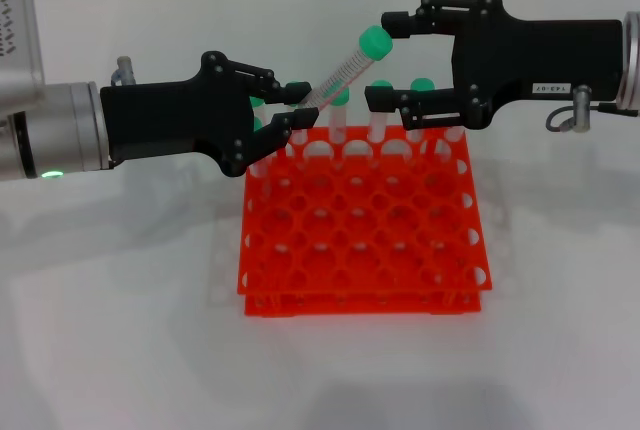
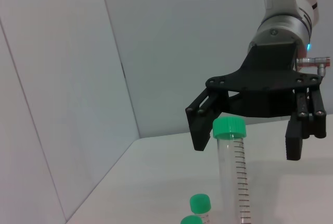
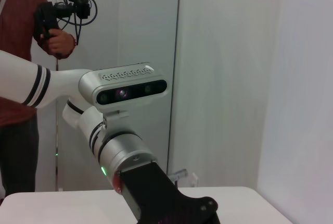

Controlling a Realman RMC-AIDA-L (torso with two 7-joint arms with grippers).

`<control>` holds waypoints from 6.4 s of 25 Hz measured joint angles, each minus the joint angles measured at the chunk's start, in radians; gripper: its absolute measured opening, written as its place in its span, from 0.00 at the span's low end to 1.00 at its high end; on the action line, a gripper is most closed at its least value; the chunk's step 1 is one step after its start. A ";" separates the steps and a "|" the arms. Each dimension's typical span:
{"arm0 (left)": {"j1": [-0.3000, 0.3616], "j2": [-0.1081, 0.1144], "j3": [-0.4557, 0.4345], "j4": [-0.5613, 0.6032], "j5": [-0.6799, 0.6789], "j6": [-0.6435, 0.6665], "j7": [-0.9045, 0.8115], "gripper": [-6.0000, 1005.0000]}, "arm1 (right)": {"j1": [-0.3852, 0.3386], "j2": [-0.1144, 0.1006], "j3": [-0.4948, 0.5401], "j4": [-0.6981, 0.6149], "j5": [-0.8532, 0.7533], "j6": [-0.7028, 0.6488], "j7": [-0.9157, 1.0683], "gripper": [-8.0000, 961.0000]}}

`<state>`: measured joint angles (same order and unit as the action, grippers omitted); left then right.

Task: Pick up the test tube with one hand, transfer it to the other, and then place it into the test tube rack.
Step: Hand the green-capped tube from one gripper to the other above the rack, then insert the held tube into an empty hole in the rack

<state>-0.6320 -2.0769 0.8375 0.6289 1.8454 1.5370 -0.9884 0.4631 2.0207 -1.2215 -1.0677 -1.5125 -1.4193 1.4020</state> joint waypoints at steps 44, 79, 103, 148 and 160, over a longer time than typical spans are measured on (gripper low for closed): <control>0.000 -0.002 0.000 0.000 0.003 -0.010 0.002 0.11 | 0.031 -0.001 -0.032 0.006 0.012 0.029 0.002 0.44; -0.008 0.000 0.006 -0.014 0.004 -0.014 0.002 0.09 | 0.049 -0.004 -0.050 -0.006 0.012 0.030 0.024 0.26; -0.011 -0.002 0.046 -0.023 -0.004 -0.027 -0.009 0.12 | 0.055 -0.003 -0.064 -0.031 0.012 0.026 0.040 0.27; 0.306 0.054 -0.011 0.567 0.284 0.189 -0.749 0.87 | 0.043 0.001 -0.168 0.007 0.058 0.089 0.069 0.27; 0.314 0.041 -0.007 0.546 0.339 0.192 -0.653 0.87 | 0.058 0.001 -0.245 0.008 0.080 0.219 0.081 0.27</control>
<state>-0.3176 -2.0356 0.8301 1.1754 2.1841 1.7286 -1.6416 0.5211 2.0218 -1.4665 -1.0593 -1.4327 -1.2008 1.4828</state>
